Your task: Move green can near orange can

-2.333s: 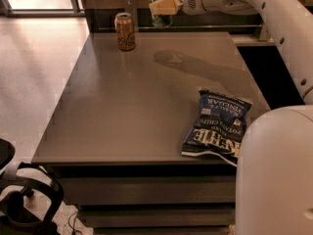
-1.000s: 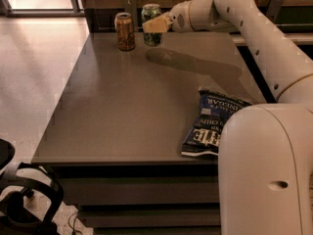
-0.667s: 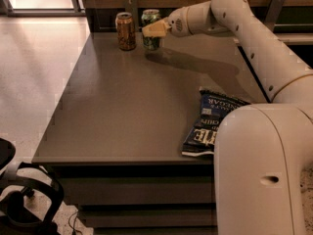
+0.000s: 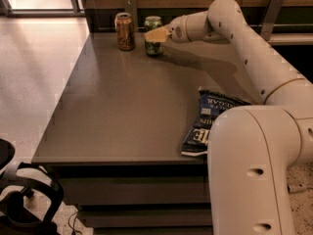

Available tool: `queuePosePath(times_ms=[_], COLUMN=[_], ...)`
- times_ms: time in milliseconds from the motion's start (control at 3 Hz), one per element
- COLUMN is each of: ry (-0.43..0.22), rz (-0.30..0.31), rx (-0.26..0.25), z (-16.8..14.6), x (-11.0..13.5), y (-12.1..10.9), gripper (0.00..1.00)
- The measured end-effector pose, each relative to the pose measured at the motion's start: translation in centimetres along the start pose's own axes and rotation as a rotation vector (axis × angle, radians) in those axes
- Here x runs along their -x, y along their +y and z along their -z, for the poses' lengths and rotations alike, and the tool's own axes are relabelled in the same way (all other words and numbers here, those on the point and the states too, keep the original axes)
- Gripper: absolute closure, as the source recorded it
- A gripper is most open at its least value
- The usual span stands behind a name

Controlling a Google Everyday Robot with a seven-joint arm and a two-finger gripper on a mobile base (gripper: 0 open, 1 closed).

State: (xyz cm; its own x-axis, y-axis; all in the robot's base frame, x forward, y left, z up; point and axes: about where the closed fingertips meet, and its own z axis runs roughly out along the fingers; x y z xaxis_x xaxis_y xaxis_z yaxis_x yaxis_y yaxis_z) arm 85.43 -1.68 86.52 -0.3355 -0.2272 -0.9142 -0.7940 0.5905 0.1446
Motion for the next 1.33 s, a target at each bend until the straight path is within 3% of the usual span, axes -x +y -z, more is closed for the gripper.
queuePosePath(times_ms=[333, 1333], ry=[0.000, 0.002], rz=[0.000, -0.001], rx=[0.001, 0.005], z=[-0.04, -0.33], x=[0.06, -0.03], y=[0.06, 0.19], gripper=[0.82, 0.12])
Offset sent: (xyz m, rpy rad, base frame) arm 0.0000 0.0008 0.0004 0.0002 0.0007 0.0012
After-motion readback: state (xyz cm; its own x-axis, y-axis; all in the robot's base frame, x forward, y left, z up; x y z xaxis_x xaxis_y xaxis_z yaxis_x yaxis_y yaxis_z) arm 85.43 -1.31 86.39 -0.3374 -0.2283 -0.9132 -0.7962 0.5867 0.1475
